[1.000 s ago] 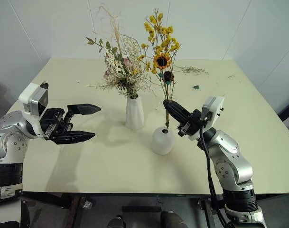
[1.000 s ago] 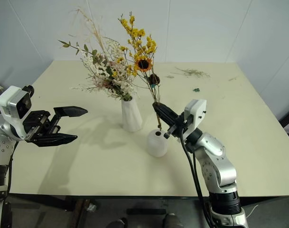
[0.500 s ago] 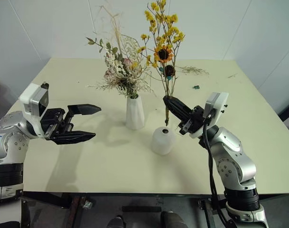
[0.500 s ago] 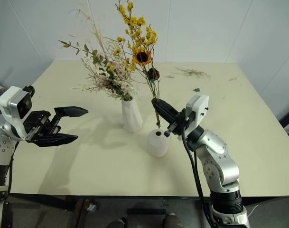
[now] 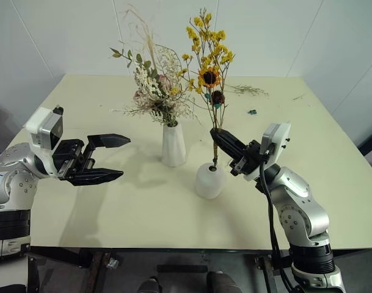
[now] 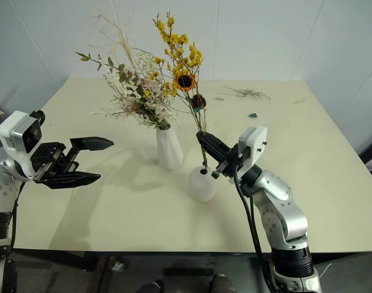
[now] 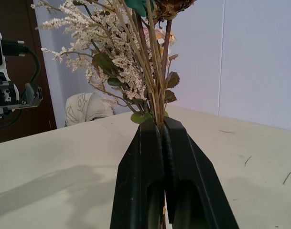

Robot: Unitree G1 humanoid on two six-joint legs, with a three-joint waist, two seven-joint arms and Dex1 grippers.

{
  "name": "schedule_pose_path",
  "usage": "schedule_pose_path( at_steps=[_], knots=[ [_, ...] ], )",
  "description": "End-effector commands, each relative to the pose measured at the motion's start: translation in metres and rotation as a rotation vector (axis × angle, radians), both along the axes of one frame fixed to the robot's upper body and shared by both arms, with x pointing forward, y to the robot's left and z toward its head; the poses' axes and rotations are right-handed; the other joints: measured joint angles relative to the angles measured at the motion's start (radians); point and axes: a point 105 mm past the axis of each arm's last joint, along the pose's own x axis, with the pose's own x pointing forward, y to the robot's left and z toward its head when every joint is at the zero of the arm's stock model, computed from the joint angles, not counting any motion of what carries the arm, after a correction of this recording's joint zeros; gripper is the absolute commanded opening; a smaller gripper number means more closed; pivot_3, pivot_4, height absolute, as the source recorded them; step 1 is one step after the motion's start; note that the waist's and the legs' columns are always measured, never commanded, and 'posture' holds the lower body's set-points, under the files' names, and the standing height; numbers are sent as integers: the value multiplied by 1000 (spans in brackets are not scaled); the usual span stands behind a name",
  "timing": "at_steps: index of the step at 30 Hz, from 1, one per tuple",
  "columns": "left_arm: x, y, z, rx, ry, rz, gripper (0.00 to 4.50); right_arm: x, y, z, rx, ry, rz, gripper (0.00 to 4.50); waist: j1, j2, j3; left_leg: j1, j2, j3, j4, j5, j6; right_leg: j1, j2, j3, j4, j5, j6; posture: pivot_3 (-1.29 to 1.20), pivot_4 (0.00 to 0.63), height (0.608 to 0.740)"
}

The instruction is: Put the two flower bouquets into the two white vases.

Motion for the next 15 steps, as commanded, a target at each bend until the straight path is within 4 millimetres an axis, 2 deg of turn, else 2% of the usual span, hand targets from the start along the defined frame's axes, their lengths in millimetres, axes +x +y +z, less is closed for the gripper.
schedule_pose_path(
  at_steps=[1,10,15],
  knots=[
    [-5,-2,7,18,-44,-18,4500,-4,3,-1,7,-7,16,52,0,0,0,0,0,0,0,0,0,0,0,0,0,0,0,0,150,740],
    [-6,2,8,26,-43,7,4500,-8,13,-13,-19,25,51,52,0,0,0,0,0,0,0,0,0,0,0,0,0,0,0,0,150,740],
    [-6,2,7,25,-39,12,4500,-7,13,-14,-22,24,47,52,0,0,0,0,0,0,0,0,0,0,0,0,0,0,0,0,150,740]
  ],
)
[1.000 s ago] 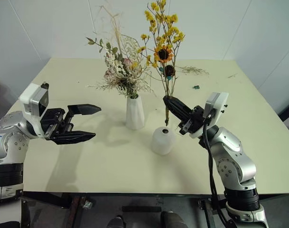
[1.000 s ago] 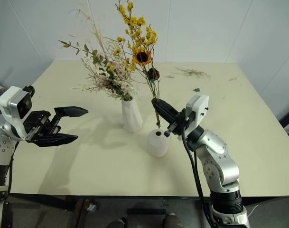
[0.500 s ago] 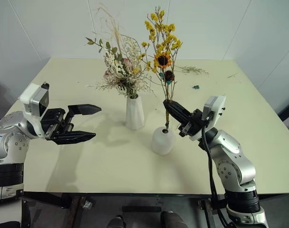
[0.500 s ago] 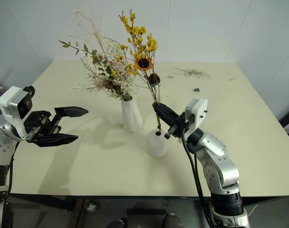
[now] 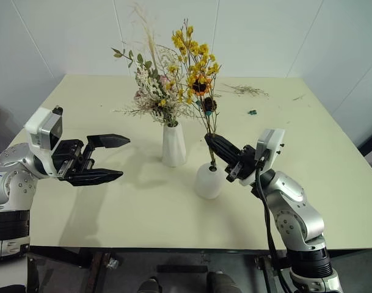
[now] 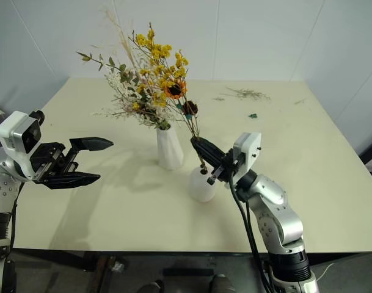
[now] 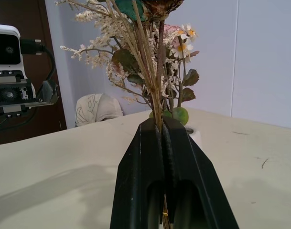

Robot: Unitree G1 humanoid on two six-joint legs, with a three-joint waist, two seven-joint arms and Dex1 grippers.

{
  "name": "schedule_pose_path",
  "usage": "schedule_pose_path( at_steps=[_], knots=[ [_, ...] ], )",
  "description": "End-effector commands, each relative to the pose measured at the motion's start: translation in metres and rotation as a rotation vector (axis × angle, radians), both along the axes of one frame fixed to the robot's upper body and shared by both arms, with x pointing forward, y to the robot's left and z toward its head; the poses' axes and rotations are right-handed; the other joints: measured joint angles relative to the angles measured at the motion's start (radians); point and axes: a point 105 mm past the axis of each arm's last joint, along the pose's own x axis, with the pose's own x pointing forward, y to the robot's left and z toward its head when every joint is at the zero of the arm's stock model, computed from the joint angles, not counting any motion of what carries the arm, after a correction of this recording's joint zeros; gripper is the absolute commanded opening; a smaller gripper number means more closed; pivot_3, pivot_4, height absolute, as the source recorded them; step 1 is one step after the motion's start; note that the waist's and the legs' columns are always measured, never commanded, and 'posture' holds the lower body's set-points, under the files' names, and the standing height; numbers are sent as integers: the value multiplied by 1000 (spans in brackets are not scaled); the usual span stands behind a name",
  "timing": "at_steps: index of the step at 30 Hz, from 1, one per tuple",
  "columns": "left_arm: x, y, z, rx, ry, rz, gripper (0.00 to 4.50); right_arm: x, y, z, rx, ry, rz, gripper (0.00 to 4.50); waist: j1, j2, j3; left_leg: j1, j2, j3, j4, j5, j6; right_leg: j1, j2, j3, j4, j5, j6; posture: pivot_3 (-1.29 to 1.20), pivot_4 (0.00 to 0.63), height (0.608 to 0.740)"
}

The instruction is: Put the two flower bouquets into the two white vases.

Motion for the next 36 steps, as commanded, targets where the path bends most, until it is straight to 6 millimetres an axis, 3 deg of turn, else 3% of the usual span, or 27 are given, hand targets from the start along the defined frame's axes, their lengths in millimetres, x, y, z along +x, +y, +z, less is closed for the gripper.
schedule_pose_path(
  at_steps=[1,25,36],
  knots=[
    [-5,2,7,22,-39,9,4500,0,2,-6,-15,19,3,52,0,0,0,0,0,0,0,0,0,0,0,0,0,0,0,0,150,740],
    [-5,0,6,18,-32,5,4500,0,-9,26,-43,-92,-79,52,0,0,0,0,0,0,0,0,0,0,0,0,0,0,0,0,150,740],
    [-4,0,6,18,-29,4,4500,-9,-4,37,-13,-89,-49,52,0,0,0,0,0,0,-1,0,0,0,0,0,0,0,0,0,150,740]
  ],
)
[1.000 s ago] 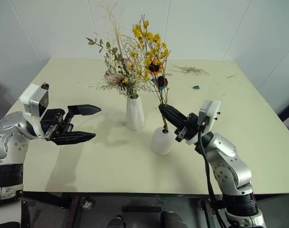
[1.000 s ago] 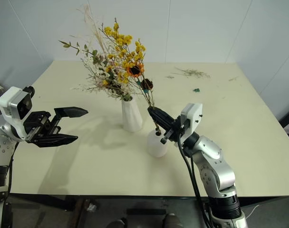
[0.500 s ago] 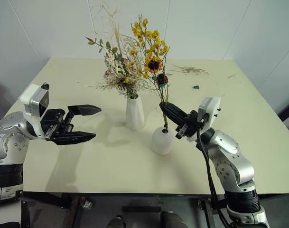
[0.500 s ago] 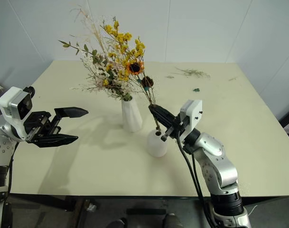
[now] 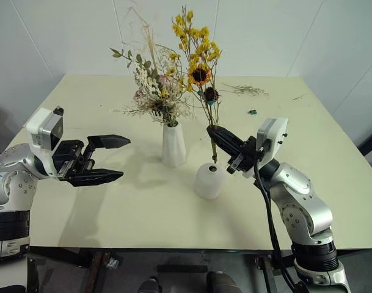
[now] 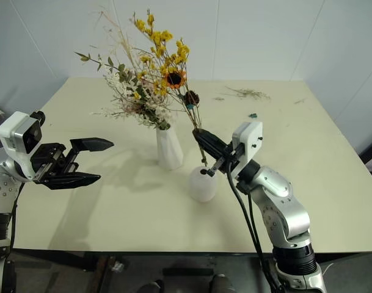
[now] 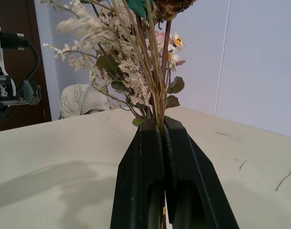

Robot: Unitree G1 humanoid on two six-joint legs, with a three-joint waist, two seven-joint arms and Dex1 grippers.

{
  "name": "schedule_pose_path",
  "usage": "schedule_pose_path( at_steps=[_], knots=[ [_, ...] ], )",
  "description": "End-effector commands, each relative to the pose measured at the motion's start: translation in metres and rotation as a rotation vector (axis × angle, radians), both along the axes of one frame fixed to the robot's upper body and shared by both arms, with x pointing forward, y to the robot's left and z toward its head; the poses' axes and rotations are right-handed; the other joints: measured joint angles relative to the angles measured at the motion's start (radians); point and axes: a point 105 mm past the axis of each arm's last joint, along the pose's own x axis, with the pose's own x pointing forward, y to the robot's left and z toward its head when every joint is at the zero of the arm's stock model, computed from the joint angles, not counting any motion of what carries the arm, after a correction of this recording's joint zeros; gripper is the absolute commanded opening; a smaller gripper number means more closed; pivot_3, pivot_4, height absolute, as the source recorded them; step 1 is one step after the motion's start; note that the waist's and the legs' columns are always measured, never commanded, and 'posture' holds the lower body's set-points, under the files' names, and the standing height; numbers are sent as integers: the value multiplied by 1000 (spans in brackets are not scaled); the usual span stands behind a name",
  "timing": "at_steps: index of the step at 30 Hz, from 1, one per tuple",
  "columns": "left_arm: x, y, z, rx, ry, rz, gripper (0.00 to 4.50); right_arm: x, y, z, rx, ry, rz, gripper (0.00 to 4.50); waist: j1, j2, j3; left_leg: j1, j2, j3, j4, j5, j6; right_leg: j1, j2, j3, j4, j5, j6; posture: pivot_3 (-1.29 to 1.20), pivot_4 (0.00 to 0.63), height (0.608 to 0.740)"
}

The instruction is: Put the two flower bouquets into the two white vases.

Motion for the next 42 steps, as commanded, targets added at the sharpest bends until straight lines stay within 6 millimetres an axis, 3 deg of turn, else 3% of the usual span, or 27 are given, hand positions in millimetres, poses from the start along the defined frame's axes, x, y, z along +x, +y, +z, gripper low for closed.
schedule_pose_path(
  at_steps=[1,22,42],
  knots=[
    [-4,1,6,18,-38,5,4500,-11,-2,14,32,-47,12,52,0,0,0,0,0,0,0,0,0,0,0,0,0,0,0,0,150,740],
    [-5,15,11,52,-55,71,4500,0,-1,-15,39,37,20,52,0,0,0,0,0,0,-1,0,0,0,0,0,-1,0,0,0,150,740],
    [-11,32,15,64,-46,137,4500,10,1,-62,23,146,22,52,-1,0,0,0,0,0,-1,0,0,0,0,0,-1,0,-1,0,150,740]
  ],
)
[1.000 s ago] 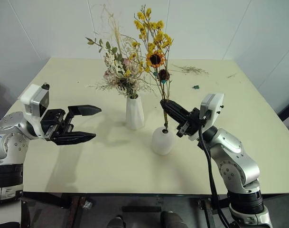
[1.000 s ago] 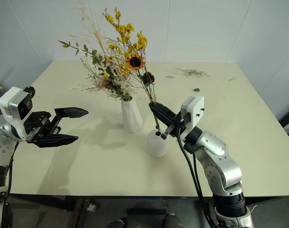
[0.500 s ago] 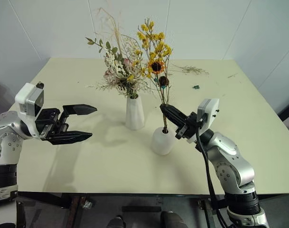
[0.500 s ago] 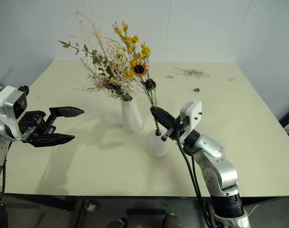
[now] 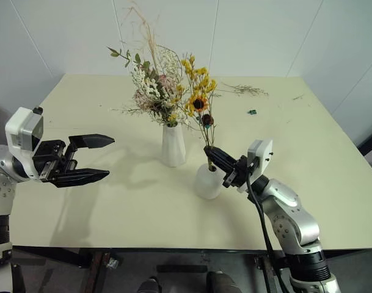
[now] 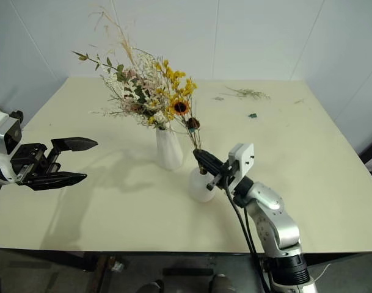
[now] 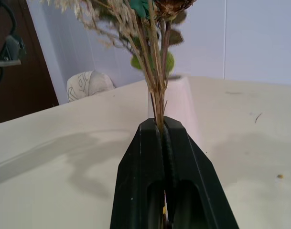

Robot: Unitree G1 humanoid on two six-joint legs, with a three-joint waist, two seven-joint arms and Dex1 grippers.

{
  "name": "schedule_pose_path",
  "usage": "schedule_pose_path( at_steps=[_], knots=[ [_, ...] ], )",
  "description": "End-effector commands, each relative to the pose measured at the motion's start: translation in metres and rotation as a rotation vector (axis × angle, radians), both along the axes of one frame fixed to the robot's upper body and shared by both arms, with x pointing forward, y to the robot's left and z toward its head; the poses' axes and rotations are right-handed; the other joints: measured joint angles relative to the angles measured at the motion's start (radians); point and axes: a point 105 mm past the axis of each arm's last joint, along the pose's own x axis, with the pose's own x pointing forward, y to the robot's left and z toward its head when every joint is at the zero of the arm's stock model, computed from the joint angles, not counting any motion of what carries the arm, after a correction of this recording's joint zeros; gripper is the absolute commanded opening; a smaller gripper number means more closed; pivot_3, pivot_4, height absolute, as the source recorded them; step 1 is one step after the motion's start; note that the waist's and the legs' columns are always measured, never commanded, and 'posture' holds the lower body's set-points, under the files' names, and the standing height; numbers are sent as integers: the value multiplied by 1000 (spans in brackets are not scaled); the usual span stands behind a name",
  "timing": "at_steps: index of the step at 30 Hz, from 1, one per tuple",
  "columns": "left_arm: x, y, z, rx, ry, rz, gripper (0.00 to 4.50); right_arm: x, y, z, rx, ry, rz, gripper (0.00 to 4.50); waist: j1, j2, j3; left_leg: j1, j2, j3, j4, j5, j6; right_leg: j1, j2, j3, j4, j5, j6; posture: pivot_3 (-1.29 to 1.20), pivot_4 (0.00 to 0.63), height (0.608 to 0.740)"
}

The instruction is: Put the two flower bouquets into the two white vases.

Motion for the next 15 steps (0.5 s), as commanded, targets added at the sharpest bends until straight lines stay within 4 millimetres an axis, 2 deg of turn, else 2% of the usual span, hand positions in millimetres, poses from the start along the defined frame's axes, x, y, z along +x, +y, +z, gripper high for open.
schedule_pose_path(
  at_steps=[1,15],
  knots=[
    [-4,5,9,8,-34,18,4500,-3,1,2,11,-32,10,52,0,0,0,0,0,0,0,0,0,0,0,0,0,0,0,0,150,740],
    [-9,14,17,-30,-32,32,4500,-8,-10,-3,12,-20,-20,52,-1,0,0,0,0,0,0,0,0,0,0,0,0,0,0,0,150,740]
  ],
)
